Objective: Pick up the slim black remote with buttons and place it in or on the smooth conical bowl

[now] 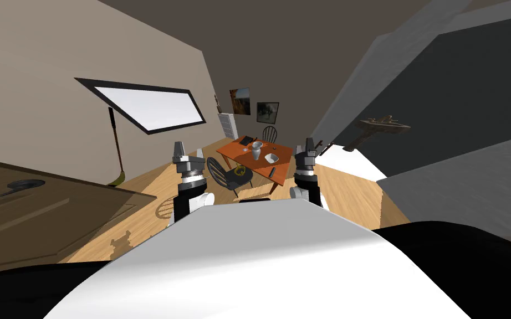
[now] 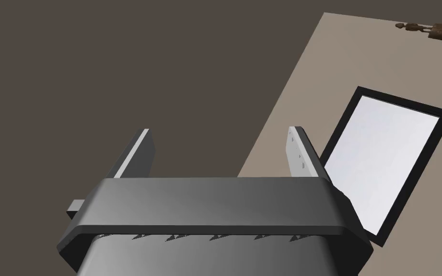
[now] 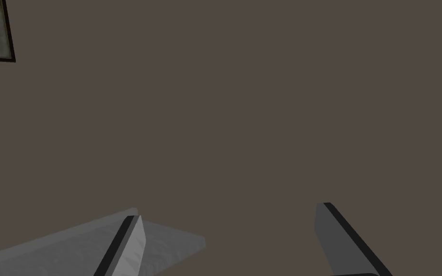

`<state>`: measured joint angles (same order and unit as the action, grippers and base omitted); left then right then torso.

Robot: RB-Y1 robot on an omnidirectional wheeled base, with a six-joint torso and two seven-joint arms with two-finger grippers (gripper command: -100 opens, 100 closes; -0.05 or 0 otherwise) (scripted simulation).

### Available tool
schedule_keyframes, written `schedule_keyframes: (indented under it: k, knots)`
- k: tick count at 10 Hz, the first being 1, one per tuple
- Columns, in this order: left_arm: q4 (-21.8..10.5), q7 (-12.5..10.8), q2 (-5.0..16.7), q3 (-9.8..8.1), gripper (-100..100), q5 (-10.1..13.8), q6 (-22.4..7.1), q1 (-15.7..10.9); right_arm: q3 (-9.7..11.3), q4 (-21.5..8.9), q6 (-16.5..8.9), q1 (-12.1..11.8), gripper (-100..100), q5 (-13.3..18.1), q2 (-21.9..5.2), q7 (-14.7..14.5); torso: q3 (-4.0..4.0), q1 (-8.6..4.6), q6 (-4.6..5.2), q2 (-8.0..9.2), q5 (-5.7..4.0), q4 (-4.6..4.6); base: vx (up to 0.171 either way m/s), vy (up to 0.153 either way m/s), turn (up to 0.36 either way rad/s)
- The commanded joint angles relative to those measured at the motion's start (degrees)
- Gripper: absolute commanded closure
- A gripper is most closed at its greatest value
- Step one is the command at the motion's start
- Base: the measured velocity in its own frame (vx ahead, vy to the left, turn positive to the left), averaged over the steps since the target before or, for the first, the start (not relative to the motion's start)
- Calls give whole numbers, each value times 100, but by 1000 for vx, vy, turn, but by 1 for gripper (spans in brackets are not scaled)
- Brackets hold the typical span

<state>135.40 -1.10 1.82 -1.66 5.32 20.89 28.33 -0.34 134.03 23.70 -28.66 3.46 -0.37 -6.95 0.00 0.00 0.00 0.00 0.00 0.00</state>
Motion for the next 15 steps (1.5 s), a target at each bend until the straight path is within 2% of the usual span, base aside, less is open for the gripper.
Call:
schedule_keyframes:
  k: [1, 5, 6, 8, 11, 13, 14, 15]
  knots:
    - [0, 0, 0, 0, 0, 0, 0, 0, -4, -55, 9, -29, -100, 68, -177, -19, 0, 0, 0, 0, 0, 0, 5, 10, 81]
    - [0, 0, 0, 0, 0, 0, 0, 0, -14, -391, 53, -212, -100, 471, -878, -132, -6, 6, -1, -9, 1, -2, 24, 22, 154]
    - [0, 0, 0, 0, 0, 0, 0, 0, -14, -391, 53, -212, -100, 471, -916, -132, -6, 9, -2, -10, 2, -2, 22, 20, 64]
    - [0, 0, 0, 0, 0, 0, 0, 0, -9, -662, 79, -352, -100, 787, -1287, -223, -6, 7, -2, -10, 2, -2, 29, 26, 191]
    - [0, 0, 0, 0, 0, 0, 0, 0, -2, -819, 91, -430, -100, 969, -1651, -276, -5, 6, -2, -9, 2, -2, 23, 16, 129]
    - [0, 0, 0, 0, 0, 0, 0, 0, 28, -1176, 111, -601, -100, 1336, -2068, -395, -5, 4, -3, -9, 1, -2, 29, 21, 257]
    - [0, 0, 0, 0, 0, 0, 0, 0, 28, -1176, 111, -601, -100, 1375, -2184, -395, -7, 8, 0, -12, 2, -3, 34, 17, 125]
    - [0, 0, 0, 0, 0, 0, 0, 1, 51, -1373, 118, -691, -100, 1596, -2383, -461, -7, 6, 1, -12, 2, -3, 27, 23, 259]
